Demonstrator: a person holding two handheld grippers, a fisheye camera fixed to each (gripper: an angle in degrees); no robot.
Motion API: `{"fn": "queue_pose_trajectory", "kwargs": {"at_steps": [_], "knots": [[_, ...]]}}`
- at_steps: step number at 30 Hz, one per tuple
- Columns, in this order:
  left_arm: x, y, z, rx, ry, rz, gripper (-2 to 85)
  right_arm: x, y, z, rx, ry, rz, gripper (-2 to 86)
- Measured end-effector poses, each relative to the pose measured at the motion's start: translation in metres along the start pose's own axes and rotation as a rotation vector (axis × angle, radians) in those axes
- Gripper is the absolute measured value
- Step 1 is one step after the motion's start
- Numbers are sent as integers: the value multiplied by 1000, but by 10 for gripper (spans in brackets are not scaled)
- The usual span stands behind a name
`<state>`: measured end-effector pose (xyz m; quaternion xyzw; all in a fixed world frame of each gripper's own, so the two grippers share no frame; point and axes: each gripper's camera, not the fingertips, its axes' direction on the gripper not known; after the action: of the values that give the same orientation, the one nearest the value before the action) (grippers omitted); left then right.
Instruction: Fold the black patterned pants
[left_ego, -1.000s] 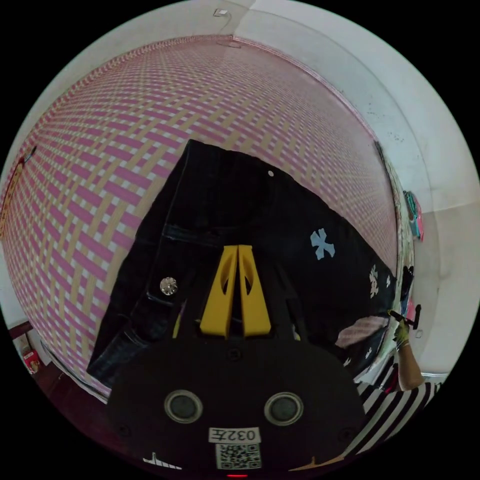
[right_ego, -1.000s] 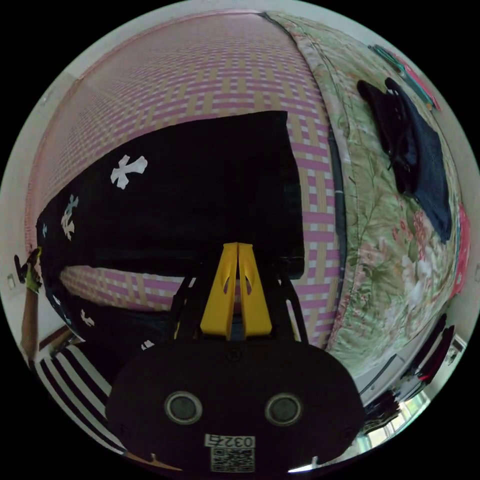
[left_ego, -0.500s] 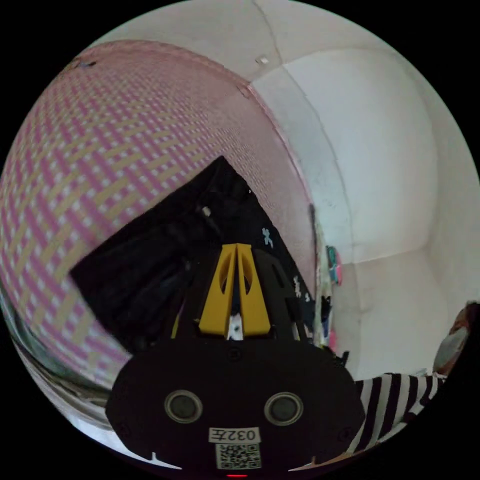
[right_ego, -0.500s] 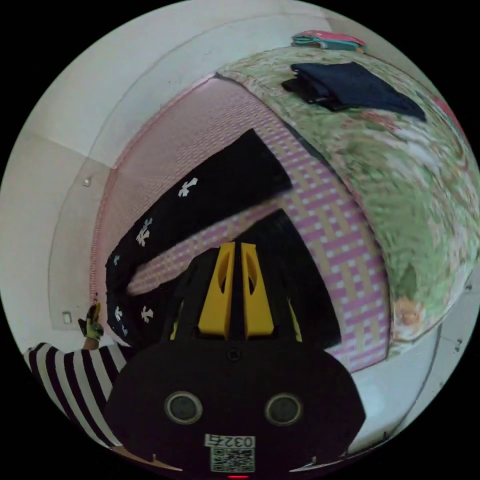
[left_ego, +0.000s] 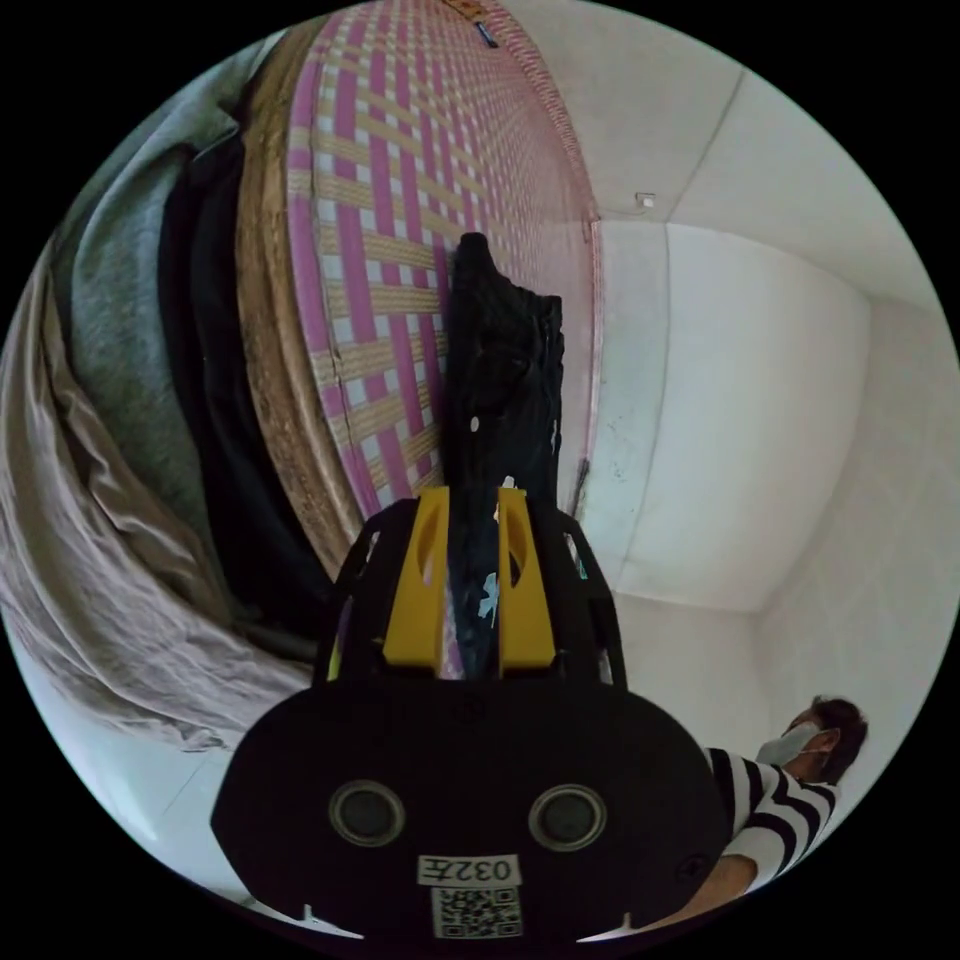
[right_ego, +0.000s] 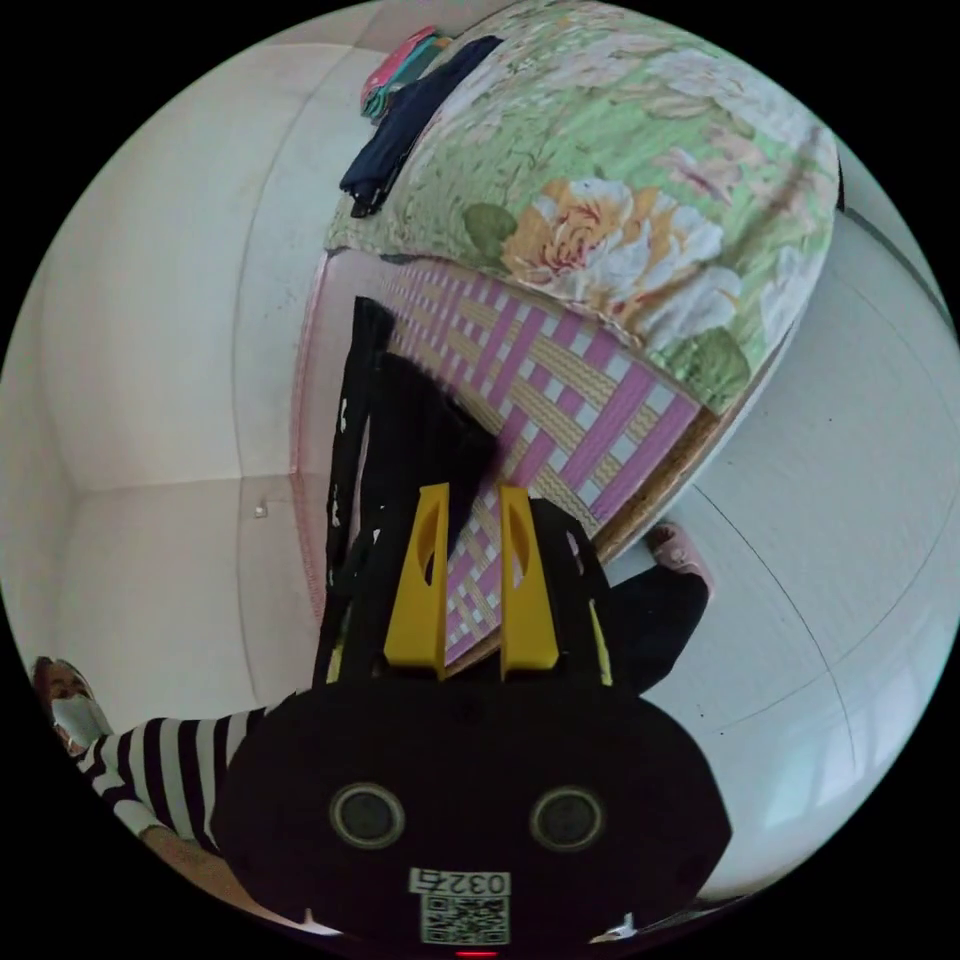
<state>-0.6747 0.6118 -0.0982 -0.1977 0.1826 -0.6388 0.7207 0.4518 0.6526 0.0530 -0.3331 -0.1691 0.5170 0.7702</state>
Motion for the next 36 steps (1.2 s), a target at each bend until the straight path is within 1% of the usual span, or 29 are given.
{"fn": "queue_pose_trajectory", "kwargs": {"at_steps": [2,4,6,8,11,14,18,22,25,26,28,30,31,33,36], "knots": [[-3,-1,1,-26,-26,7,41,5,0,3,-28,-14,-17,69],[-8,-1,-3,-22,-16,6,41,10,1,9,-66,-56,-25,63],[-17,1,-10,-14,5,-2,41,12,4,26,-144,-117,-55,62],[-23,2,-16,-10,20,-10,41,10,9,36,-168,-135,-81,64],[-32,4,-26,6,48,-2,41,9,15,45,-166,-172,-96,67],[-42,5,-41,90,70,-26,40,2,16,43,-127,-132,-115,66],[-54,3,-63,195,90,-57,41,-4,9,37,-106,-155,-106,53],[-60,0,-71,207,62,-65,39,-22,5,33,-111,-150,-155,19],[-63,-5,-72,193,85,-69,30,-42,2,27,-89,-238,-184,0],[-65,-5,-73,198,121,-82,21,-52,-1,26,-81,-271,-200,-3],[-72,-1,-74,241,283,-119,-3,-70,-4,23,-61,-306,-238,-6],[-70,3,-67,271,538,-139,-12,-97,-8,15,-27,-374,-296,-8],[-64,3,-66,270,572,-124,-13,-104,-8,12,-14,-392,-310,-8],[-26,0,-72,247,626,17,-14,-128,-11,-9,44,-480,-367,-9],[13,3,-92,255,627,163,-13,-154,-11,-44,107,-539,-461,-9]]}}
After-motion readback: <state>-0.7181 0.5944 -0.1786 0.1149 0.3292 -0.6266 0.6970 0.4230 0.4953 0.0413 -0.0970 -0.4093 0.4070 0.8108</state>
